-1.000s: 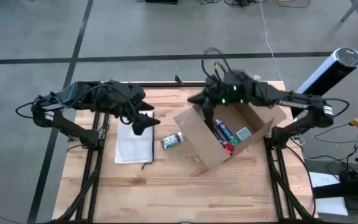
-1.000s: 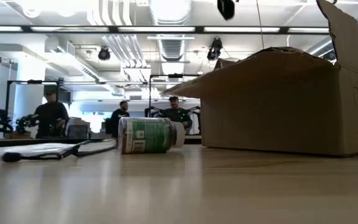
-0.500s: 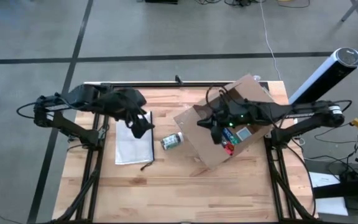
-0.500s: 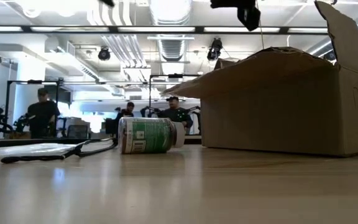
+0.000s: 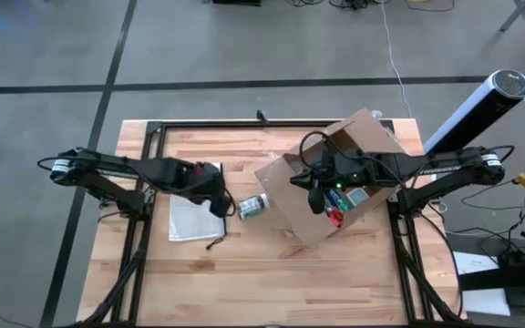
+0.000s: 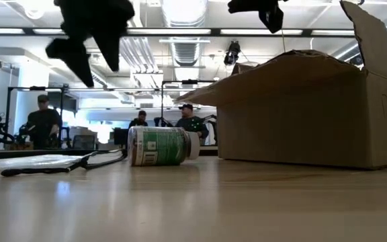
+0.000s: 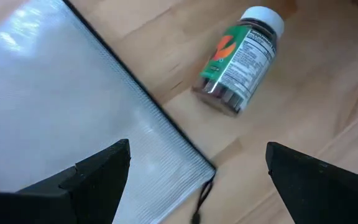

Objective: Unpack boxes

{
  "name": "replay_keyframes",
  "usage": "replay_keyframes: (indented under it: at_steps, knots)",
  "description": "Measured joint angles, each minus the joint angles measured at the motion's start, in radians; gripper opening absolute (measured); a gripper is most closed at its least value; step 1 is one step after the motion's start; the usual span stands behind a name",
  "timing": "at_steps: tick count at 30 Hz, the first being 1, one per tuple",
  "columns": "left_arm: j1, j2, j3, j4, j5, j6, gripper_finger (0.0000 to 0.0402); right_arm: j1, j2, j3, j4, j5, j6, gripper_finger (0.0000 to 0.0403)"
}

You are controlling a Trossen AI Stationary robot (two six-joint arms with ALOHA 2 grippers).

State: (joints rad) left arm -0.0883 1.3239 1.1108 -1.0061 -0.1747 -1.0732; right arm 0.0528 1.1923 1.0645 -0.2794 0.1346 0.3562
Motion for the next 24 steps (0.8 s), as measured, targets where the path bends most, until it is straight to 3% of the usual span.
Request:
replay_keyframes:
  at_steps: [4,9,24]
  knots:
    - [0.011,0.006,-0.077,0.126,-0.008,-0.067,0.0355,0.0,0.0,0.0,0.0,-0.002,-0.005,0.0]
    - [0.028,0.051,-0.112,0.127,-0.052,-0.1,0.0355,0.0,0.0,0.001,0.0,-0.004,-0.028,0.0]
    - [0.037,0.305,-0.09,0.145,-0.024,-0.116,0.0355,0.001,-0.023,0.013,-0.003,-0.014,-0.069,0.0]
